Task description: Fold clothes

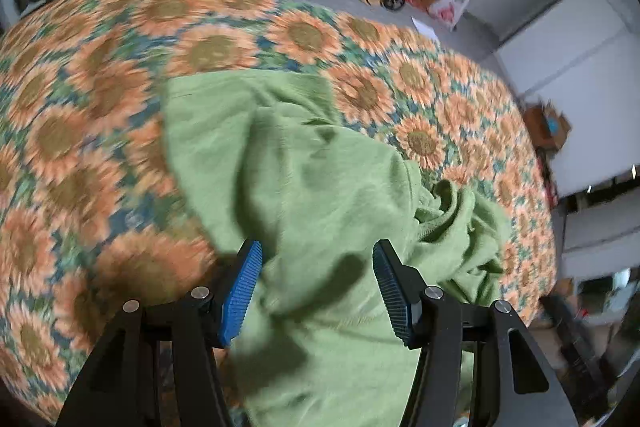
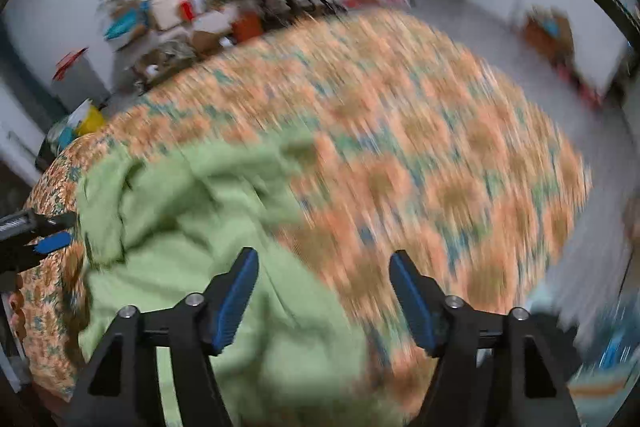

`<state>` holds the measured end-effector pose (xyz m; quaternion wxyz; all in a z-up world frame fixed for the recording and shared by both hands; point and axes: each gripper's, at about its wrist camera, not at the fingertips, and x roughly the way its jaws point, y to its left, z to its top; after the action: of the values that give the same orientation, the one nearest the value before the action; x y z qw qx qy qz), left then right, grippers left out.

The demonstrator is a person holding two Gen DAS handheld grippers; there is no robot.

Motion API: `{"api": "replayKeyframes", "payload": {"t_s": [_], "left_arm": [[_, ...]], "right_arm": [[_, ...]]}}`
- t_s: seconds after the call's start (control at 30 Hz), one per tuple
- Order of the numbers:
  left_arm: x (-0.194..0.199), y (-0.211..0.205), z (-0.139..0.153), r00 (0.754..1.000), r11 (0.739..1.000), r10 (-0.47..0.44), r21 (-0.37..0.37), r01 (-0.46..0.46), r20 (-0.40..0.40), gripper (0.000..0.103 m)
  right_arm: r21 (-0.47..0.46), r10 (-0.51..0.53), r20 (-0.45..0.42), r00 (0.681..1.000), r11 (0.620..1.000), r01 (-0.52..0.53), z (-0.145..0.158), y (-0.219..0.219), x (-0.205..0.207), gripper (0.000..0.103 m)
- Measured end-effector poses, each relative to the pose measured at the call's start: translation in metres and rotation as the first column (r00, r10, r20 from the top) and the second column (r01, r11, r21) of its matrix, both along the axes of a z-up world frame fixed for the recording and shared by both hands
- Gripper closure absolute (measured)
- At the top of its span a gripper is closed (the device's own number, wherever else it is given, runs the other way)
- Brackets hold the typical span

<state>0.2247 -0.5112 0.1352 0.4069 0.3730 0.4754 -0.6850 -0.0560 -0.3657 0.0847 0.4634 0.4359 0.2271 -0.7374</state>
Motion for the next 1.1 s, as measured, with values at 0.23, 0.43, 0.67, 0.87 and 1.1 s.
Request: {"api": "replayKeyframes", "payload": {"t_s": [0.23, 0.43, 0.67, 0.87, 1.1], "left_arm": [[-0.004, -0.019, -0.004, 0.998, 0.999, 0.010, -0.044, -0.013, -0.069, 0.091], [-0.014, -0.075, 0.060, 0.986, 0.980, 0.051, -0.182, -0.081, -0.162, 0.092], [-0.082, -0.157, 0.077, 0.973, 0.975, 0.183, -0.101, -0.198, -0.140, 0.058], [-0.092, -0.139, 0.024, 0.981, 0.988, 0.094, 0.140, -0.070, -0.172, 0.043], [-0.006, -0.024, 0.017, 0.992, 0.991, -0.065, 0.109, 0.077, -0.110, 0.043]], "right_arm": [[0.105, 0.225, -0.047, 0.973, 0.970, -0.220, -0.033, -0.115, 0.016, 0.032], [0.106, 0.269, 0.018, 0.963, 0.957, -0.270, -0.013, -0.134, -0.023, 0.094], [-0.154, -0.102, -0.054, 0.993, 0.984, 0.092, 0.061, -0.155, -0.112, 0.033], [-0.019, -0.044, 0.031, 0.999, 0.999, 0.044, 0.011, -0.127, -0.100, 0.027], [0.040, 0.024, 0.276, 0.961, 0.999, -0.036, -0.025, -0.002, -0.045, 0.028]]}}
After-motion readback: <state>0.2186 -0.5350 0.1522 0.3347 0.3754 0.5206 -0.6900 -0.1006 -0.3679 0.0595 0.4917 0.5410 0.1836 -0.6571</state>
